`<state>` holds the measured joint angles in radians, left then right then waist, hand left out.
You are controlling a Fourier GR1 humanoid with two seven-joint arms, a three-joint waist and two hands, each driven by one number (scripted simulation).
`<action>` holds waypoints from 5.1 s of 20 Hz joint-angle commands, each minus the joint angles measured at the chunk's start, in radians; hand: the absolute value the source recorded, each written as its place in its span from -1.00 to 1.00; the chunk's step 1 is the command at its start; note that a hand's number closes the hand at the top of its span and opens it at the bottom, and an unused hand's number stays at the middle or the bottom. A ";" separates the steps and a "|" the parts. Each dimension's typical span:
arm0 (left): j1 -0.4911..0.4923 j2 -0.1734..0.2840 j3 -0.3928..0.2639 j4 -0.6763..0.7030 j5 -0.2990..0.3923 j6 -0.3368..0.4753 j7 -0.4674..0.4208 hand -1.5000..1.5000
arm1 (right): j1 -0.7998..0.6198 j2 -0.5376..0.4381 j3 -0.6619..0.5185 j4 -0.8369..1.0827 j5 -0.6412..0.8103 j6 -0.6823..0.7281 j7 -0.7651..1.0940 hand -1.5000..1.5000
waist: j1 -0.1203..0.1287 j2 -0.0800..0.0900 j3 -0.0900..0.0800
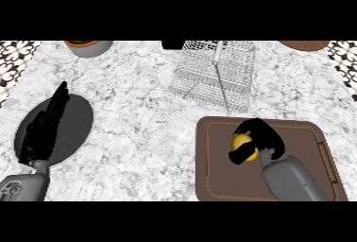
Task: Pick the lemon from the tray and place it in the tiered basket
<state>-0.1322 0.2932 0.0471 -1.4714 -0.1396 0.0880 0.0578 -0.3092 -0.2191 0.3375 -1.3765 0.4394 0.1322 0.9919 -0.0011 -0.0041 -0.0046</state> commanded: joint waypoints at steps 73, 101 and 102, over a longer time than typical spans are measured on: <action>-0.048 -0.025 0.025 -0.001 -0.039 -0.025 0.049 0.00 | -0.988 0.128 -0.230 1.003 0.429 -0.501 -0.090 -1.00 | 0.011 0.008 0.005; 0.042 -0.024 0.086 -0.013 -0.033 -0.015 0.021 0.00 | -0.511 0.038 -0.251 0.012 0.467 -0.516 0.168 -1.00 | -0.080 -0.030 0.005; 0.043 -0.038 0.073 -0.005 -0.048 -0.004 0.029 0.00 | -0.471 0.010 -0.245 -0.064 0.463 -0.473 0.168 -1.00 | -0.080 -0.027 0.005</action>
<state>-0.1074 0.2575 0.1157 -1.4774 -0.1860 0.0809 0.0831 -0.9160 -0.1910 0.0733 -1.2154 0.9193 -0.4334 1.0653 -0.0642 -0.0273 0.0004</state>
